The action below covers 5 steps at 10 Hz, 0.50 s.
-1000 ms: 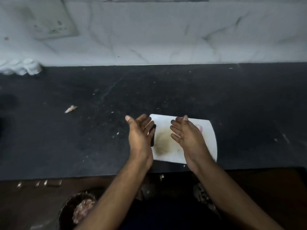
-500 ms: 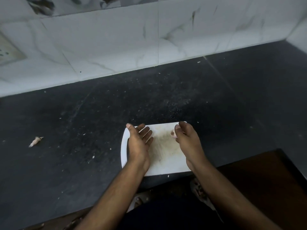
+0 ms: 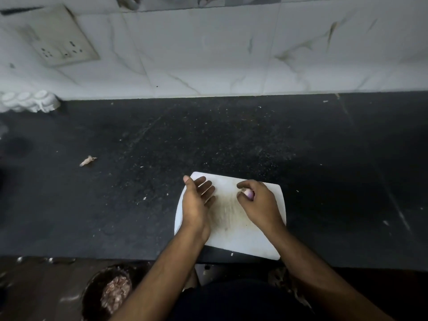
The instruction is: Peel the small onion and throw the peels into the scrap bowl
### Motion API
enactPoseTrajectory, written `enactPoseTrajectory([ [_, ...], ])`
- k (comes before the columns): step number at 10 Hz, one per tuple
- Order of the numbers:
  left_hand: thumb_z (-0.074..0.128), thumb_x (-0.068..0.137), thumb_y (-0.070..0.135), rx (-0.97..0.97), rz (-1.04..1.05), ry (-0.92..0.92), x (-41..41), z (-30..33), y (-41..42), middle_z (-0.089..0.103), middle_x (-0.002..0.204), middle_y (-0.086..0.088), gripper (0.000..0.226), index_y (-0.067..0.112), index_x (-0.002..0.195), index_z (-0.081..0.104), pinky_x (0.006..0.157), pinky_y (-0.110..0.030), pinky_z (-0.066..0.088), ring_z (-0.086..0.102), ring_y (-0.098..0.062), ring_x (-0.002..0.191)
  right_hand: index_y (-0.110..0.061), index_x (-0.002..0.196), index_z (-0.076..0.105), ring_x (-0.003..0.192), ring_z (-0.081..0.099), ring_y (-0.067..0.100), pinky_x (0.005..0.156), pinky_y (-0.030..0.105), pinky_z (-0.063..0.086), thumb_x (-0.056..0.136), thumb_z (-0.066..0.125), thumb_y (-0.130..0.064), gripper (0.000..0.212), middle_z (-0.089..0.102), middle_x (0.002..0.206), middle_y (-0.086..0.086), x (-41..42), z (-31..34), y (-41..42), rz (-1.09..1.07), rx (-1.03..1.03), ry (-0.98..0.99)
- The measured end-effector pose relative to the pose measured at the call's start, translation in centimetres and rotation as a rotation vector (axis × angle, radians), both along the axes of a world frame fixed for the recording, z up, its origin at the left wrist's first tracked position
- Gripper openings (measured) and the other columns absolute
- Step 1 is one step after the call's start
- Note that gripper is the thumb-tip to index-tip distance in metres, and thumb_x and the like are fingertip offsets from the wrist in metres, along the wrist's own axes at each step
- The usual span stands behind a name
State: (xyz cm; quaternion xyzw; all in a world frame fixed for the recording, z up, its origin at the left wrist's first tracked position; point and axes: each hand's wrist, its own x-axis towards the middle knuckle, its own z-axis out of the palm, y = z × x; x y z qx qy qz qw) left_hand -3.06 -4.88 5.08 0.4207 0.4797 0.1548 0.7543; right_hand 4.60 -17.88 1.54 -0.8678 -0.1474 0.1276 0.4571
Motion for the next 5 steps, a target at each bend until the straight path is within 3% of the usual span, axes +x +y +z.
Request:
enactPoseTrajectory([
  [1, 0.033, 0.111, 0.054, 0.034, -0.029, 0.005, -0.5, -0.2, -0.3, 0.075, 0.119, -0.009, 0.053, 0.015, 0.117, 0.069, 0.109, -0.045, 0.052, 0.070, -0.025, 0.116, -0.021, 0.116, 0.071, 0.104, 0.064, 0.003, 0.091, 0.020, 0.053, 0.097, 0.063, -0.018, 0.021, 0.070, 0.112, -0.011, 0.1, 0.7, 0.5, 0.027, 0.103, 0.088],
  [2, 0.040, 0.111, 0.050, 0.109, -0.097, 0.036, -0.5, -0.6, -0.7, 0.075, 0.123, -0.002, 0.041, 0.022, 0.118, 0.069, 0.111, -0.043, 0.050, 0.068, -0.019, 0.118, -0.022, 0.117, 0.071, 0.109, 0.060, 0.008, 0.093, 0.020, 0.049, 0.095, 0.066, -0.016, 0.024, 0.066, 0.117, -0.008, 0.3, -0.4, 0.1, 0.142, -0.071, -0.065],
  [3, 0.050, 0.108, 0.048, 0.232, -0.189, 0.092, -0.2, -1.8, -1.1, 0.073, 0.122, 0.007, 0.026, 0.031, 0.113, 0.069, 0.110, -0.038, 0.048, 0.066, -0.015, 0.121, -0.023, 0.123, 0.069, 0.115, 0.052, 0.018, 0.098, 0.029, 0.046, 0.093, 0.068, -0.020, 0.030, 0.062, 0.121, -0.005, 0.2, -1.8, -0.5, 0.248, -0.238, -0.164],
  [4, 0.053, 0.108, 0.042, 0.412, -0.344, 0.163, 0.1, -2.1, -1.4, 0.067, 0.131, 0.009, 0.027, 0.027, 0.128, 0.065, 0.097, -0.021, 0.045, 0.060, -0.011, 0.125, -0.023, 0.128, 0.065, 0.119, 0.049, 0.019, 0.098, 0.032, 0.045, 0.092, 0.071, -0.027, 0.037, 0.060, 0.124, -0.005, -0.1, -1.9, -0.5, 0.270, -0.260, -0.153],
  [5, 0.053, 0.108, 0.038, 0.662, -0.458, 0.182, 0.6, -2.9, -0.7, 0.062, 0.143, 0.005, 0.039, 0.021, 0.143, 0.058, 0.109, -0.029, 0.043, 0.055, -0.013, 0.135, -0.020, 0.134, 0.062, 0.125, 0.048, 0.020, 0.101, 0.029, 0.042, 0.091, 0.073, -0.032, 0.046, 0.058, 0.130, -0.003, 0.5, -1.1, -0.6, 0.214, -0.198, -0.136],
])
